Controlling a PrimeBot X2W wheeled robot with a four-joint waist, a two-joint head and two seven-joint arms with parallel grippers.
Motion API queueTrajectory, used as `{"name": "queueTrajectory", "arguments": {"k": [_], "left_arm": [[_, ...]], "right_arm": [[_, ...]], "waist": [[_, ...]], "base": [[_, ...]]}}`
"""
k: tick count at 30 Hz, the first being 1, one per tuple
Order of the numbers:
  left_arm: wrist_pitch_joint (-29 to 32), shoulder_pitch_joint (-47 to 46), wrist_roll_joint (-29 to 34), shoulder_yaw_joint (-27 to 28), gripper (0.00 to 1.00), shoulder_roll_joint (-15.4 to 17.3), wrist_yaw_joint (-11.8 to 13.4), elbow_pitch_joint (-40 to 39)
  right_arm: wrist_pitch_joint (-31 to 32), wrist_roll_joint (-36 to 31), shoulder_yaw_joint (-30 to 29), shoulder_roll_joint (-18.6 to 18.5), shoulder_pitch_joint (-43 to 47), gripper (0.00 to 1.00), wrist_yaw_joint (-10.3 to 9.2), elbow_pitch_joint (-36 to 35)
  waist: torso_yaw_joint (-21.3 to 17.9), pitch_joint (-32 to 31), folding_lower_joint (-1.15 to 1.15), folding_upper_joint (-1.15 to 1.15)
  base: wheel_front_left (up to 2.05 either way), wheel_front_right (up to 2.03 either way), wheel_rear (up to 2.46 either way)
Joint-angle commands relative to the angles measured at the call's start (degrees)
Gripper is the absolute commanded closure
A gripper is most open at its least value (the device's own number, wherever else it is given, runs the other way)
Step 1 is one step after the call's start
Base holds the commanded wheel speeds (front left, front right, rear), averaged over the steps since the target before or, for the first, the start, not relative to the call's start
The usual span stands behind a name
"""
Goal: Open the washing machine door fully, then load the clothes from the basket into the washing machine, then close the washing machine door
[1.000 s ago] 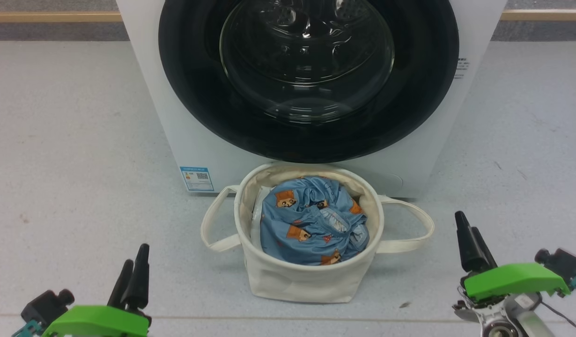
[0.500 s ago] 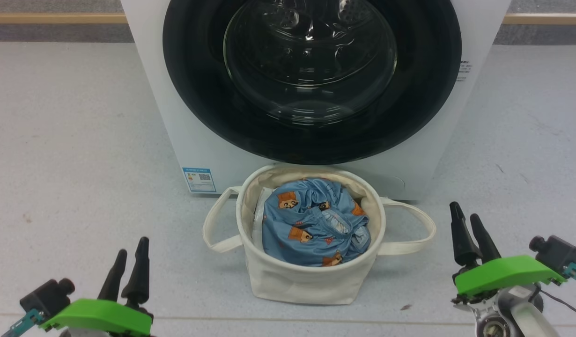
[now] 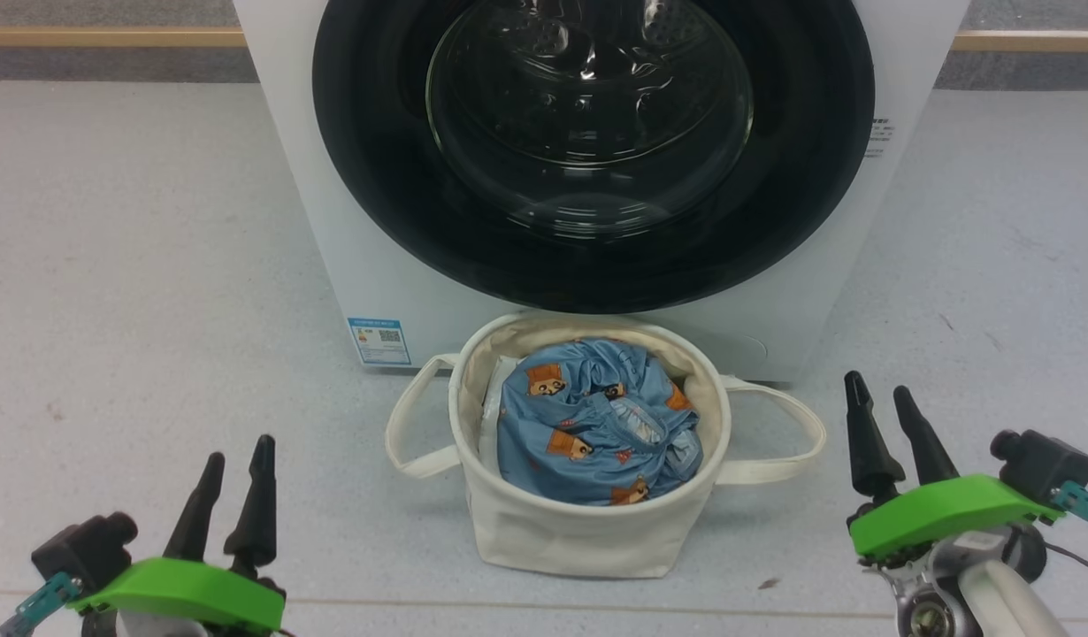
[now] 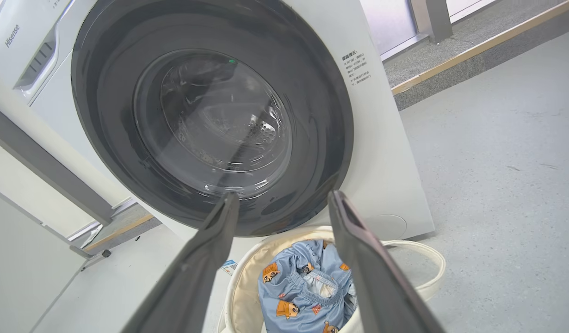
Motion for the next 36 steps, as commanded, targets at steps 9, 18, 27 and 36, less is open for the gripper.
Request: {"name": "queueTrajectory", "arguments": {"k": [9, 18, 27, 36], "left_arm": [[-2.19, -4.85, 5.88, 1.87, 0.0, 2.12, -1.3, -0.24], [-3.7, -5.89, 11.34, 2.31, 0.0, 2.81, -1.87, 0.38], [-5.21, -6.77, 17.22, 2.19, 0.0, 3.71, -2.33, 1.52], [-6.71, -7.79, 23.4, 2.14, 0.0, 4.56, -2.7, 2.14]], "right_arm": [[-1.21, -7.89, 0.38, -0.03, -4.52, 0.0, 0.0, -1.43], [-1.62, -14.84, 0.56, 0.21, -5.68, 0.0, 0.0, -0.92], [-2.02, -21.69, 0.38, 0.51, -6.64, 0.0, 0.0, -0.62], [-2.42, -28.4, 0.34, 0.82, -7.7, 0.0, 0.0, -0.37]], "waist": [[0.24, 0.3, 0.0, 0.0], [0.53, 0.23, 0.0, 0.0], [0.86, 0.11, 0.0, 0.0], [1.31, 0.14, 0.0, 0.0]], "base": [[0.0, 0.0, 0.0], [0.0, 0.0, 0.0], [0.0, 0.0, 0.0], [0.0, 0.0, 0.0]]}}
